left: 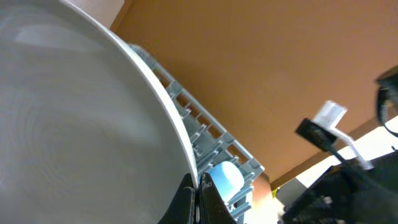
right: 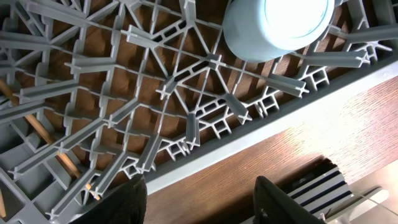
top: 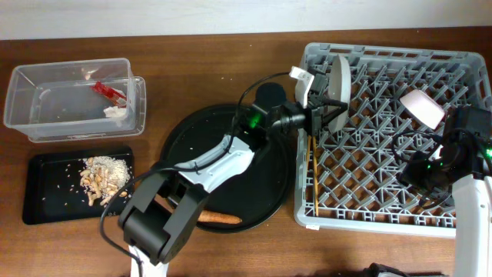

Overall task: Sort waste into correct bins and load items into the dishwasher rack
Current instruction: 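Stand the white plate upright in the rack's left side and release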

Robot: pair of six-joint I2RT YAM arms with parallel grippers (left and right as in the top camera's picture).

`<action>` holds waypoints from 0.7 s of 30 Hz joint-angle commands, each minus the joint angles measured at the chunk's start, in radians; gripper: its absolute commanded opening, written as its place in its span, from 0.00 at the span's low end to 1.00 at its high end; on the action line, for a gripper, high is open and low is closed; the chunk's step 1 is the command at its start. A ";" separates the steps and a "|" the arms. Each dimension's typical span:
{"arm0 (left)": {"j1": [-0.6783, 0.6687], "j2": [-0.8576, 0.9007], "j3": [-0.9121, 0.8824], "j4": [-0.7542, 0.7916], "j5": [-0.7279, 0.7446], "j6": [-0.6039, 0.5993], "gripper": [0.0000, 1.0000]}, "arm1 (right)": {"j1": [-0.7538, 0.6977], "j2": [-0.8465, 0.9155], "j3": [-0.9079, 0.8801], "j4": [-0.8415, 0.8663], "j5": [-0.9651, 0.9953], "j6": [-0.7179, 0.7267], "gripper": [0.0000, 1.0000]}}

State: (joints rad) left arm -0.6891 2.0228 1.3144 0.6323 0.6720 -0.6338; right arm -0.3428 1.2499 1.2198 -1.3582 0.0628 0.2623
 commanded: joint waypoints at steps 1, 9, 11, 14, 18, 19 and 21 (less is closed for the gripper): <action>-0.004 0.039 0.010 0.000 -0.012 -0.003 0.00 | -0.006 -0.008 0.002 0.001 0.000 0.005 0.55; -0.001 0.040 0.010 -0.122 -0.060 -0.002 0.08 | -0.006 -0.008 0.002 0.002 0.001 0.004 0.55; 0.018 0.040 0.010 -0.175 -0.059 -0.002 0.17 | -0.006 -0.008 0.002 0.004 0.001 0.004 0.55; 0.045 0.040 0.010 -0.205 -0.027 -0.002 0.24 | -0.006 -0.008 0.002 0.004 0.001 0.004 0.55; 0.087 0.040 0.010 -0.209 0.054 -0.002 0.38 | -0.006 -0.008 0.002 0.004 0.001 0.004 0.55; 0.095 0.040 0.010 -0.208 0.071 -0.002 0.42 | -0.006 -0.008 0.002 0.004 0.001 0.004 0.55; 0.113 0.040 0.010 -0.208 0.116 -0.002 0.50 | -0.006 -0.008 0.002 0.005 0.002 0.004 0.55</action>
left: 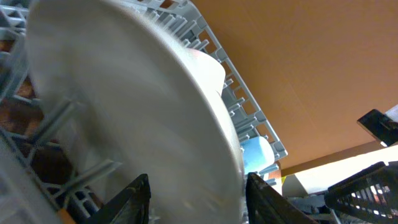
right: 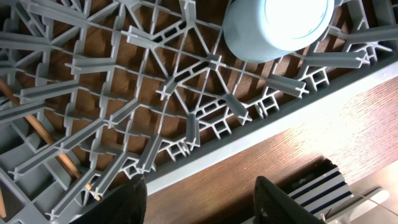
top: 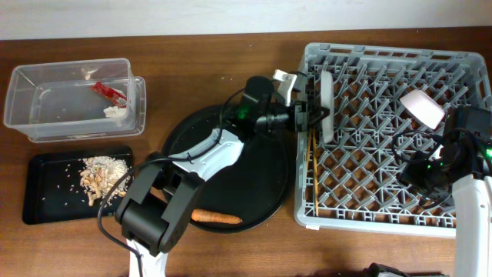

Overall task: Sort waste into correct bins and load items into the dishwasher rack
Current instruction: 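Stand the white plate upright in the rack's left side and release, then reach the left gripper to the orange carrot on the round tray and grasp it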

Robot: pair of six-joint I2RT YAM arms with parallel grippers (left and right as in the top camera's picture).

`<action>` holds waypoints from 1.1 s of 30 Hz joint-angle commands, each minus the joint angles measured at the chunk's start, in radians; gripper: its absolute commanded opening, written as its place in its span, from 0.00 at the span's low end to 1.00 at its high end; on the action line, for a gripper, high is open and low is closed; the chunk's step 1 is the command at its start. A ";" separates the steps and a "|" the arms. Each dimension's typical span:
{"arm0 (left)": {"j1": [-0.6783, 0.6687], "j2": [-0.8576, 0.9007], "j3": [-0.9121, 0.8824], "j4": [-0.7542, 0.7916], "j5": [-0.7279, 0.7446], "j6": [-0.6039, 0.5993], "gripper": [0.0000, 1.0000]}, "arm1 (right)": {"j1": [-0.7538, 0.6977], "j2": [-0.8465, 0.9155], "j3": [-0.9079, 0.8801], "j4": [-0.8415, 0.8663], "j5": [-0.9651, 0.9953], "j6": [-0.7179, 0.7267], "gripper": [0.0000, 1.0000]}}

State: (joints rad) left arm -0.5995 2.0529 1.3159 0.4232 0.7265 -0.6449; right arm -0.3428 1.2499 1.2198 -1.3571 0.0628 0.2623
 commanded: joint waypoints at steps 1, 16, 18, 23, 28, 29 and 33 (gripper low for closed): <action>0.027 0.010 0.008 0.001 0.072 0.009 0.53 | -0.006 -0.008 0.002 0.004 0.002 0.004 0.55; 0.191 -0.461 0.008 -1.160 -0.409 0.437 0.99 | -0.006 -0.008 0.002 0.016 -0.002 0.001 0.59; 0.190 -0.464 0.008 -1.321 -0.382 0.425 0.99 | -0.006 -0.008 0.002 0.019 -0.006 0.000 0.59; 0.180 -0.464 -0.072 -1.564 -0.507 -0.234 0.99 | -0.005 -0.008 0.002 0.018 -0.006 0.000 0.59; 0.174 -0.464 -0.265 -1.516 -0.475 -0.518 0.99 | -0.005 -0.008 0.002 0.018 -0.007 0.001 0.59; 0.168 -0.464 -0.300 -1.471 -0.452 -0.518 0.99 | -0.005 -0.008 0.002 0.018 -0.010 0.000 0.59; 0.130 -0.464 -0.406 -1.314 -0.455 -0.566 0.99 | -0.005 -0.008 0.002 0.018 -0.010 0.000 0.59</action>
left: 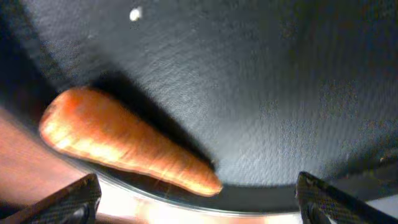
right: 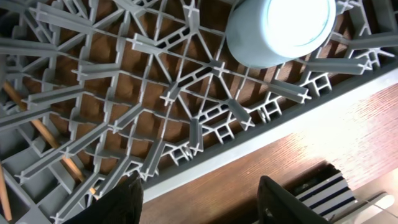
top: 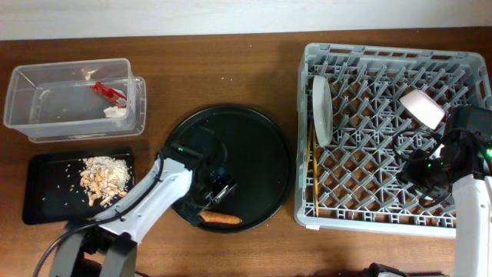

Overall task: Sort waste into correct bins and load items into the dishwasher rack
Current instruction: 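Reach the left gripper to the orange carrot on the round tray and grasp it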

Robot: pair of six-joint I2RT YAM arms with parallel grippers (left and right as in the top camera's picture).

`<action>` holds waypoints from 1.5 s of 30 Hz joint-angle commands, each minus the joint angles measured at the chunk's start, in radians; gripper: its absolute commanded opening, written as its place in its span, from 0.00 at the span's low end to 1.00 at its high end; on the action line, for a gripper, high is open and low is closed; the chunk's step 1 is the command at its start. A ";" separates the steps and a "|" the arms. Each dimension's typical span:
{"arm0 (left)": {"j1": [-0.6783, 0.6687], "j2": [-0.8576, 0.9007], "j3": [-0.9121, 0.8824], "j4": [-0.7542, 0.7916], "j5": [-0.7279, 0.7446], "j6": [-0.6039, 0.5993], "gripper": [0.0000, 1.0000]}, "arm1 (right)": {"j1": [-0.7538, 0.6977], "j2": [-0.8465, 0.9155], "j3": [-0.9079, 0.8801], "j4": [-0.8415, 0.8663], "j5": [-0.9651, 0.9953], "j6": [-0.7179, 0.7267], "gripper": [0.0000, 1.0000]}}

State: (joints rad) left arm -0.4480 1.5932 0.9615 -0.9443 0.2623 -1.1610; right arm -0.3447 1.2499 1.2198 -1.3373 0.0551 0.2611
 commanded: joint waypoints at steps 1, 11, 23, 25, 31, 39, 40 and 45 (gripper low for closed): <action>-0.024 -0.004 -0.064 0.070 0.003 -0.059 0.99 | -0.003 -0.008 0.002 -0.002 -0.002 0.002 0.59; -0.024 -0.004 -0.100 0.340 -0.200 -0.080 0.99 | -0.003 -0.008 0.002 -0.005 -0.003 0.002 0.59; -0.101 0.026 -0.100 0.423 -0.188 -0.090 0.95 | -0.003 -0.008 0.002 -0.006 -0.025 -0.017 0.59; -0.122 0.066 -0.100 0.481 -0.175 -0.093 0.95 | -0.003 -0.008 0.002 -0.006 -0.024 -0.017 0.59; -0.121 0.159 -0.100 0.589 -0.173 -0.092 0.68 | -0.004 -0.008 0.002 -0.006 -0.024 -0.017 0.59; -0.119 0.159 -0.100 0.583 -0.146 -0.092 0.29 | -0.004 -0.008 0.002 -0.005 -0.024 -0.017 0.59; -0.119 0.159 -0.100 0.583 -0.146 -0.092 0.29 | -0.004 -0.008 0.002 -0.005 -0.024 -0.017 0.59; -0.111 0.159 -0.100 0.573 -0.135 -0.092 0.24 | -0.004 -0.008 0.002 -0.005 -0.024 -0.017 0.59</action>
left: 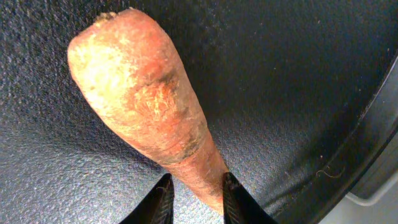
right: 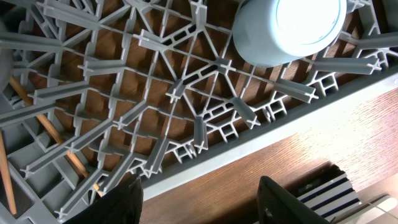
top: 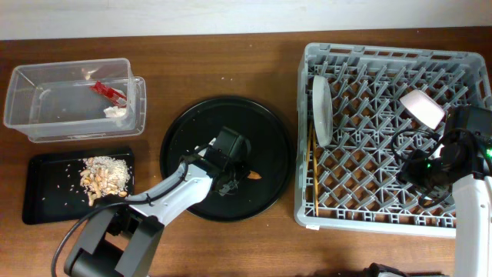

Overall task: Sort waste into correct bins and load items into the dishwasher rack
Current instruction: 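Reach the left gripper to the orange carrot on the round tray and grasp it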

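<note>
An orange carrot (left: 149,118) lies over the black round tray (top: 192,138). My left gripper (left: 196,202) is shut on its narrow end, one finger on each side. From overhead only the carrot's tip (top: 254,175) shows beside the left gripper (top: 231,175). The grey dishwasher rack (top: 384,54) holds a white plate (top: 321,108) standing on edge, a pale blue cup (right: 286,28) and wooden chopsticks (top: 312,177). My right gripper (right: 199,205) hangs open over the rack's near edge, holding nothing.
A clear plastic bin (top: 73,96) with a red wrapper and white scrap stands at the far left. In front of it is a black rectangular tray (top: 46,192) with food scraps. Brown tabletop (top: 231,61) lies between tray and wall.
My left gripper was open above the carrot lying at the round tray's front edge. Now it is shut on the carrot, which is nearer the tray's middle right. The right gripper has barely shifted.
My left gripper was shut on the white plate at the rack's left side. Then it was open, with the plate standing in the rack. After that it was over the carrot on the round tray, and now it grips that carrot. The right gripper stayed open over the rack.
</note>
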Robot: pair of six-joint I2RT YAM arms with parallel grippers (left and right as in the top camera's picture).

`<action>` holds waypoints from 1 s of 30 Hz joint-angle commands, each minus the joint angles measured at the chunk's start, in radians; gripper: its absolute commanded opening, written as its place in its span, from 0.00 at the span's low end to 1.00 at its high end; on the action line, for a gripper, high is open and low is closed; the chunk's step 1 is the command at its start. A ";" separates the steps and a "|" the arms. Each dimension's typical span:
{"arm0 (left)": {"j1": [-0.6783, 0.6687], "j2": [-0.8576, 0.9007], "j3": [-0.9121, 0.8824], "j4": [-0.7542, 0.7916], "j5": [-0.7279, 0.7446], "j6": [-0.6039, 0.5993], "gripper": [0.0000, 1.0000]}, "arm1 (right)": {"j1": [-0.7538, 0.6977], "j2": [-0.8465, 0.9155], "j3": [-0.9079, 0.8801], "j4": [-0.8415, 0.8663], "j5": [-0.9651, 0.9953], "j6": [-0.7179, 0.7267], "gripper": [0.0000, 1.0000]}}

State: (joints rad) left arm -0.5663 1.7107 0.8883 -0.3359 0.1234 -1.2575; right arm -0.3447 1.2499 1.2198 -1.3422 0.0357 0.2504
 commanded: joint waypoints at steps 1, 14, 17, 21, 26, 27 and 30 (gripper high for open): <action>0.025 0.041 -0.026 -0.042 0.003 0.005 0.23 | -0.003 -0.008 0.002 -0.001 -0.005 -0.006 0.59; 0.055 0.041 -0.026 0.047 -0.043 0.004 0.44 | -0.004 -0.008 0.002 -0.001 -0.005 -0.006 0.59; 0.055 0.041 -0.026 0.119 -0.097 0.004 0.43 | -0.003 -0.008 0.002 -0.001 -0.005 -0.006 0.59; 0.055 0.041 -0.026 0.127 -0.177 0.004 0.43 | -0.003 -0.008 0.002 -0.001 -0.005 -0.006 0.59; 0.054 0.042 -0.026 0.134 -0.192 0.004 0.38 | -0.003 -0.008 0.002 -0.002 -0.018 -0.010 0.59; 0.054 0.042 -0.026 0.134 -0.192 0.004 0.38 | -0.003 -0.008 0.002 -0.002 -0.018 -0.010 0.59; 0.054 0.042 -0.026 0.134 -0.191 0.005 0.29 | -0.003 -0.008 0.002 -0.002 -0.018 -0.010 0.59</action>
State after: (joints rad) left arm -0.5182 1.7393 0.8749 -0.2012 -0.0399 -1.2579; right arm -0.3447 1.2499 1.2198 -1.3426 0.0250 0.2493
